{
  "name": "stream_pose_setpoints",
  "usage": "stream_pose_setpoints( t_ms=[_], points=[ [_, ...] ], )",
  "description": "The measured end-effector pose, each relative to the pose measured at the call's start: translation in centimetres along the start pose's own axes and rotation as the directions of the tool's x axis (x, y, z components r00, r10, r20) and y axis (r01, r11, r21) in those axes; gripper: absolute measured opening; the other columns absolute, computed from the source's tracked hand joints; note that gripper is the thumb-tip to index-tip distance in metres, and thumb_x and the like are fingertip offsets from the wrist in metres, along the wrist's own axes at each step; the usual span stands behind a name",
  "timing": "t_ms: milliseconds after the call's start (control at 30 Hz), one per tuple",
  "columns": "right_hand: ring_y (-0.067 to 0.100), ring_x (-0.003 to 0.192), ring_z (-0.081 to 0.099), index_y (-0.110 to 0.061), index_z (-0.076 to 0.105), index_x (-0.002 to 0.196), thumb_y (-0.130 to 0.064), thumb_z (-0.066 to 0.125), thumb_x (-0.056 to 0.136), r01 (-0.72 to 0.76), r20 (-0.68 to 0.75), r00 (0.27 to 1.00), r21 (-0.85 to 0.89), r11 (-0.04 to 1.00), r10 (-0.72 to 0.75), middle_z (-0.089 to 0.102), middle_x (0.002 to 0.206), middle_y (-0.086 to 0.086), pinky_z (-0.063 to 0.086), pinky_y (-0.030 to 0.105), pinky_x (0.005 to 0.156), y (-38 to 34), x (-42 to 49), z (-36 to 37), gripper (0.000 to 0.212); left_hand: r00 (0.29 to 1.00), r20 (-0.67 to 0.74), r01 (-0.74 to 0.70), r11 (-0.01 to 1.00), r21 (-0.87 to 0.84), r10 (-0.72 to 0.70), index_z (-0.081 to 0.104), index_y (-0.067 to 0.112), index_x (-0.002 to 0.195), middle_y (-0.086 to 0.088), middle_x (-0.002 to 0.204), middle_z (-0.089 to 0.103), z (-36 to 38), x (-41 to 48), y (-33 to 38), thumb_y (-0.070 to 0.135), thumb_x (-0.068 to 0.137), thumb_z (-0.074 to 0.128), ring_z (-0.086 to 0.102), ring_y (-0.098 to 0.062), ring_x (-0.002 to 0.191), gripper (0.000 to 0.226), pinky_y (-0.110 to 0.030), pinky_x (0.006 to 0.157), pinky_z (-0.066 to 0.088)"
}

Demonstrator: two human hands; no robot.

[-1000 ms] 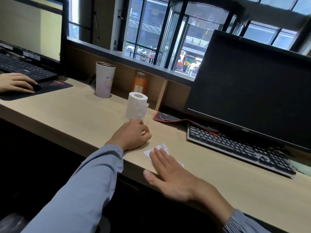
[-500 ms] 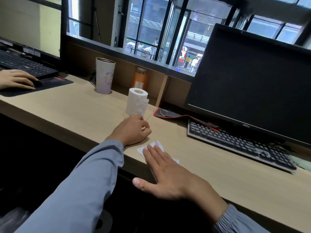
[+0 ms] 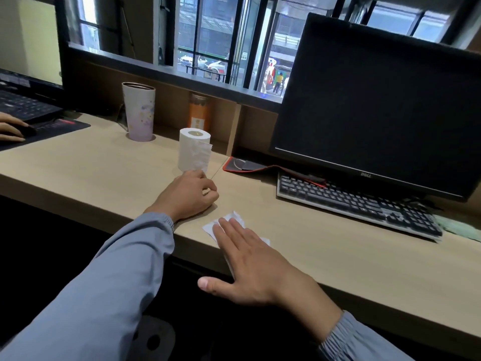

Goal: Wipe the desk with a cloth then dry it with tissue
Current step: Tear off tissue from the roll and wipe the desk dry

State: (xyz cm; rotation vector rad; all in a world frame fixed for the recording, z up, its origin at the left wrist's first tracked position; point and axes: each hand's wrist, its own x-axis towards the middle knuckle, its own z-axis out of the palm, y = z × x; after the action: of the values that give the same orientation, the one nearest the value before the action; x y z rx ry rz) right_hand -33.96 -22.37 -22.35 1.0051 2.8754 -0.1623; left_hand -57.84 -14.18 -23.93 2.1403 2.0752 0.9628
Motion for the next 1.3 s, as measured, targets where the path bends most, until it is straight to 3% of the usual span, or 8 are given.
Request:
stream_pose_setpoints(
  t_ms=[300, 400, 533, 633, 833, 1000, 1300],
  points=[
    [-0.006, 0.146, -0.033, -0.031, -0.02, 0.161, -0.084, 0.029, 0.094, -0.044, 0.017, 0.999, 0.015, 0.999, 0.044, -0.031, 0.164, -0.019, -0.015, 0.027, 0.122, 1.6, -3.9, 0.2, 0.098, 1.0, -0.001, 0.004, 1.0, 0.007, -0.004, 0.077, 0.032, 0.115, 0.012, 0.116, 0.059, -0.1, -0.2, 0.2, 0.042, 0.098, 0.059, 0.054, -0.01, 0.107, 0.027, -0.03, 0.095, 0.047],
    [-0.003, 0.148, -0.031, -0.033, -0.02, 0.161, -0.088, 0.03, 0.089, -0.097, 0.069, 0.993, 0.057, 0.994, 0.093, -0.028, 0.167, -0.018, -0.004, 0.04, 0.128, 2.3, -2.8, -0.7, 0.104, 1.0, 0.014, 0.008, 1.0, -0.005, -0.008, 0.077, 0.031, 0.115, 0.012, 0.114, 0.058, -0.3, -0.3, 0.2, 0.041, 0.098, 0.058, 0.055, -0.01, 0.106, 0.027, -0.032, 0.095, 0.049],
    [0.009, 0.154, -0.024, -0.023, -0.016, 0.163, -0.094, 0.037, 0.081, -0.147, 0.042, 0.988, 0.049, 0.988, 0.145, -0.02, 0.171, -0.005, 0.0, 0.041, 0.128, 3.3, 0.0, -1.0, 0.12, 1.0, 0.013, 0.01, 1.0, 0.002, -0.01, 0.078, 0.03, 0.115, 0.011, 0.113, 0.058, -0.6, -0.5, 0.5, 0.04, 0.098, 0.059, 0.055, -0.01, 0.105, 0.027, -0.031, 0.093, 0.049],
    [0.008, 0.153, -0.027, -0.023, -0.018, 0.162, -0.1, 0.031, 0.075, -0.178, 0.028, 0.984, 0.046, 0.983, 0.177, -0.024, 0.17, -0.007, 0.006, 0.048, 0.128, 3.3, -1.5, 0.0, 0.127, 1.0, 0.01, 0.007, 1.0, 0.003, -0.007, 0.078, 0.029, 0.115, 0.011, 0.113, 0.058, -0.5, -0.5, 0.6, 0.039, 0.098, 0.059, 0.055, -0.01, 0.104, 0.027, -0.03, 0.093, 0.049],
    [0.0, 0.147, -0.032, -0.026, -0.02, 0.161, -0.085, 0.003, 0.09, -0.259, 0.136, 0.961, 0.151, 0.954, 0.24, -0.03, 0.166, -0.012, -0.011, 0.032, 0.125, 3.7, -1.7, -0.9, 0.095, 1.0, 0.015, 0.016, 1.0, 0.012, -0.016, 0.077, 0.031, 0.116, 0.011, 0.114, 0.058, -0.3, -0.2, 0.2, 0.041, 0.098, 0.057, 0.054, -0.01, 0.107, 0.029, -0.031, 0.095, 0.049],
    [0.01, 0.152, -0.027, -0.016, -0.016, 0.162, -0.08, 0.0, 0.093, -0.309, 0.152, 0.946, 0.148, 0.94, 0.287, -0.025, 0.169, -0.001, -0.011, 0.034, 0.124, 5.4, 1.5, -1.8, 0.095, 0.999, 0.023, 0.024, 0.999, 0.02, -0.025, 0.077, 0.03, 0.117, 0.011, 0.115, 0.058, -0.4, -0.3, 0.5, 0.042, 0.098, 0.057, 0.055, -0.01, 0.107, 0.03, -0.032, 0.094, 0.05],
    [0.006, 0.151, -0.027, -0.021, -0.015, 0.162, -0.076, -0.001, 0.095, -0.287, 0.144, 0.953, 0.146, 0.947, 0.267, -0.026, 0.167, -0.009, -0.009, 0.034, 0.126, 6.3, -0.5, -1.0, 0.088, 0.999, 0.025, 0.023, 0.999, 0.027, -0.024, 0.077, 0.031, 0.115, 0.012, 0.115, 0.057, -0.3, -0.2, 0.3, 0.04, 0.099, 0.057, 0.053, -0.01, 0.109, 0.027, -0.029, 0.093, 0.046]
  ],
)
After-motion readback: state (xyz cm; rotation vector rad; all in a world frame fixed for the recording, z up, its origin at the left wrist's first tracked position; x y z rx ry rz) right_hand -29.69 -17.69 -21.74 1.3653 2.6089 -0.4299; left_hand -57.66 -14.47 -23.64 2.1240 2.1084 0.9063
